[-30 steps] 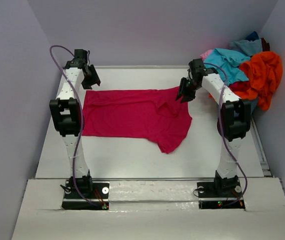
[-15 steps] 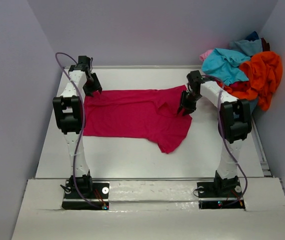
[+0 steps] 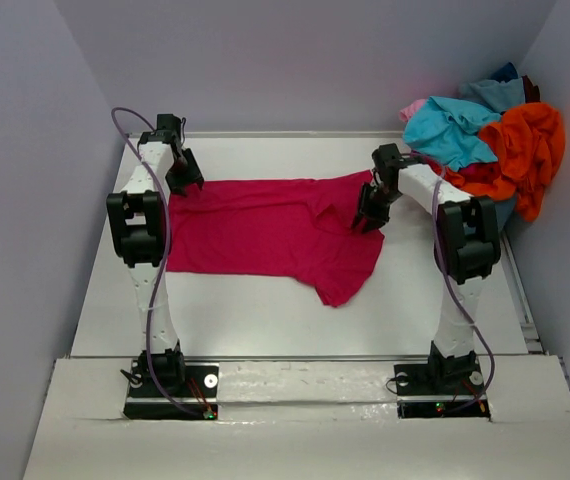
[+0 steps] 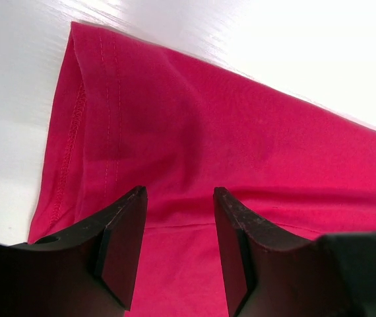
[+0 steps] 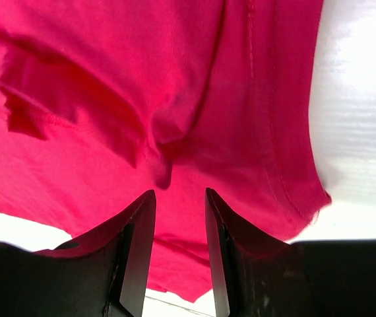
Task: Fold and stack the t-shirts
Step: Fold the tshirt
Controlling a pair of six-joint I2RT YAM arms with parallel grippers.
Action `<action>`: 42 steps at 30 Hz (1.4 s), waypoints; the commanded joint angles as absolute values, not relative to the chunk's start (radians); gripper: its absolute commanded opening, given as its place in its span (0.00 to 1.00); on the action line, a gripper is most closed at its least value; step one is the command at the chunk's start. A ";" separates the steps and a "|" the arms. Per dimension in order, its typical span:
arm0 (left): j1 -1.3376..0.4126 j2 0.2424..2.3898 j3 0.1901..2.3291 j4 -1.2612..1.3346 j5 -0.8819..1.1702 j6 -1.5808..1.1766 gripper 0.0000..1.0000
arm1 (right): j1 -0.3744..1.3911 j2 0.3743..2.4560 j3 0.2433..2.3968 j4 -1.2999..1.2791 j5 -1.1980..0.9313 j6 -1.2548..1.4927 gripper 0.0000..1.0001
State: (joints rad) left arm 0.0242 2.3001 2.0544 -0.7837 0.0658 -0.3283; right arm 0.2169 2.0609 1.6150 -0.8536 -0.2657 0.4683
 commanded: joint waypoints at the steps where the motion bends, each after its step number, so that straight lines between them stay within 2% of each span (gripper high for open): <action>1: 0.031 2.286 2.062 -0.799 0.051 -0.331 0.56 | 0.215 2.106 1.692 -0.822 -0.291 0.483 0.42; 12: 0.040 2.304 2.074 -0.802 0.054 -0.328 0.56 | 0.215 2.187 1.861 -0.884 -0.305 0.489 0.42; 42: 0.049 2.329 2.095 -0.813 0.055 -0.328 0.56 | 0.215 2.140 1.763 -0.919 -0.278 0.499 0.42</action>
